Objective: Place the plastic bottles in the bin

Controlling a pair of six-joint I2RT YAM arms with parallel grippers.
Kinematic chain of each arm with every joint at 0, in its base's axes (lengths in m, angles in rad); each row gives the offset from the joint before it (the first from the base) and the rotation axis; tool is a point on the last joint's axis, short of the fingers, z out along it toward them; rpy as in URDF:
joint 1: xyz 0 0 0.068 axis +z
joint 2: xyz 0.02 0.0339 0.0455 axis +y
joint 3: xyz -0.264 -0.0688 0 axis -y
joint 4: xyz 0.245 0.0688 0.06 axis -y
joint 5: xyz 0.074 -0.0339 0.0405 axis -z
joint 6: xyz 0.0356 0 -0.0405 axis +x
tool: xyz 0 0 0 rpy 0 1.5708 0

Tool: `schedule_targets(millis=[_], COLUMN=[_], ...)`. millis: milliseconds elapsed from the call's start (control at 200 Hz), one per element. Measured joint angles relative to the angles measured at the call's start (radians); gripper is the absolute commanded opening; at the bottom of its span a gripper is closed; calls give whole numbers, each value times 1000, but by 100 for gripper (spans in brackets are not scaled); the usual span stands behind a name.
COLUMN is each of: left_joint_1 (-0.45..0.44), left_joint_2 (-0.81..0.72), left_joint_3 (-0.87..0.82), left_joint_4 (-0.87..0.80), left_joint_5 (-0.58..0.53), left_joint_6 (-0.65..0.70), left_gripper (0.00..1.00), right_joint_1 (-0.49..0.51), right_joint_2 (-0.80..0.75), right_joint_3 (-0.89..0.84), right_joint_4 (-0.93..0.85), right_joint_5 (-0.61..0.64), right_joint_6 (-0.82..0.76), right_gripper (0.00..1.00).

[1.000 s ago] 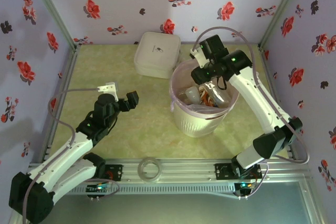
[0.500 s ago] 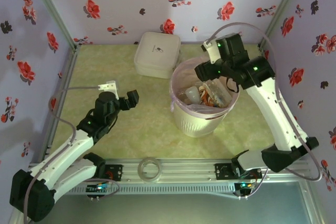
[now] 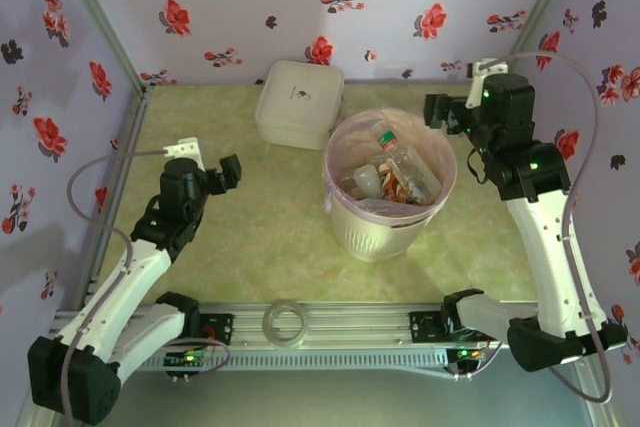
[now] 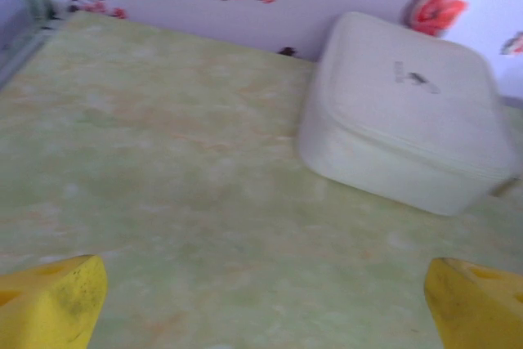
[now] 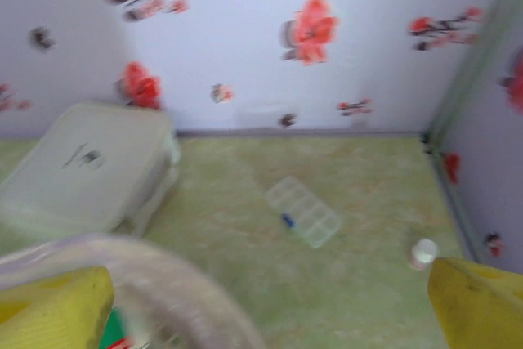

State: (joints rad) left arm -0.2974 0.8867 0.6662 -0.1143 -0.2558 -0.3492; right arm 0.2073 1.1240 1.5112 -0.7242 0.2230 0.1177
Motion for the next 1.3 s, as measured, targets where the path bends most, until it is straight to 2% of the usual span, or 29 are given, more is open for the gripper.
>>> schedule_targets(millis=[145, 305, 415, 630, 960, 1295], left_joint_1=[119, 210, 245, 261, 275, 286], left_joint_2=[22, 47, 87, 214, 316, 444], left_joint_3=[-11, -78, -131, -195, -253, -263], left_joint_4=[0, 43, 101, 244, 481, 662], left_joint_5=[-5, -14, -15, -13, 13, 22], left_joint_6=[53, 115, 146, 199, 234, 266], left_gripper=[100, 100, 100, 100, 100, 100], right_joint_1=[-106, -157, -161, -164, -181, -188], right_joint_2=[-45, -117, -174, -176, -156, 111], right_joint_3=[-202, -452, -610, -880, -987, -1149], right_joint_4=[117, 289, 378, 541, 751, 1094], right_joint_5=[60, 127, 168, 227, 230, 204], right_joint_6=[58, 129, 146, 191, 208, 205], right_gripper=[99, 99, 99, 99, 99, 99])
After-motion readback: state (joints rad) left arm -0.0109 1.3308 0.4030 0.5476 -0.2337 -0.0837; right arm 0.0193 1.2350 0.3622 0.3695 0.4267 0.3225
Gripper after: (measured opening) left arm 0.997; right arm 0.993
